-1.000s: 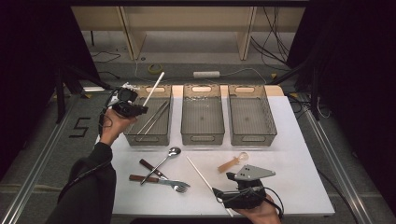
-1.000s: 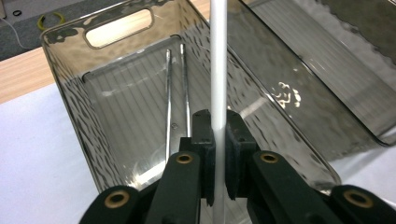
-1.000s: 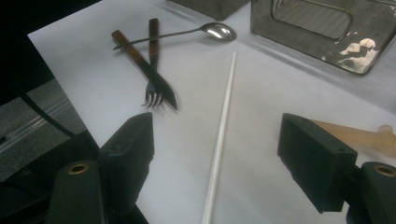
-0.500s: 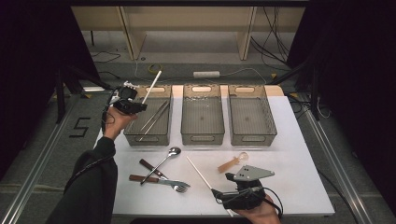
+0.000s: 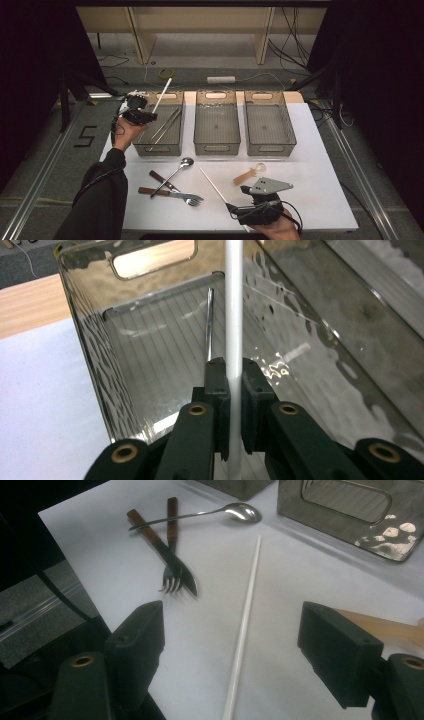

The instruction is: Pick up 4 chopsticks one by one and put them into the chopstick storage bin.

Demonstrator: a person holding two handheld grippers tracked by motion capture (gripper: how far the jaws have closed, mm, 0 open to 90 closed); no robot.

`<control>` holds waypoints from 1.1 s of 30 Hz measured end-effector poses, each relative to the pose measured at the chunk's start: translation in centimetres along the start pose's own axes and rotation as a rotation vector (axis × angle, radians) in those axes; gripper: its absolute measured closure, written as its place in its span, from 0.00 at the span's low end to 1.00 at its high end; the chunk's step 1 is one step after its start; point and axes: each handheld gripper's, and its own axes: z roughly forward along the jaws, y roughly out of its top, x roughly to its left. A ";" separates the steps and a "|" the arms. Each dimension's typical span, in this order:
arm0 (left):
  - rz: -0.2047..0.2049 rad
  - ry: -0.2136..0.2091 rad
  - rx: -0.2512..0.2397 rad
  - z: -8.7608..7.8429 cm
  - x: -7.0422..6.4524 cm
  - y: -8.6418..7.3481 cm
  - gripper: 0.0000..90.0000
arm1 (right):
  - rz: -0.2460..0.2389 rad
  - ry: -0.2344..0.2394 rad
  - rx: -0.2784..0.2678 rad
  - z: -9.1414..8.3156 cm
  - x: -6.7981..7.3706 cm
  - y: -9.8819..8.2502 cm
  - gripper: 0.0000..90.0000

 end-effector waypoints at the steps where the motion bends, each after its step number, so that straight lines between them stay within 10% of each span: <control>1: 0.003 0.003 0.012 0.3 0.0 -0.2 0.93 | 0.001 0.000 0.000 0.0 0.0 0.0 0.31; 20: 0.001 0.016 0.049 1.4 -0.2 -0.9 0.84 | -0.001 0.007 0.009 0.0 0.1 0.0 0.31; 33: -0.019 -0.076 -0.068 -4.4 -2.5 -2.3 0.47 | 0.012 -0.027 0.042 0.2 -0.2 -0.1 0.34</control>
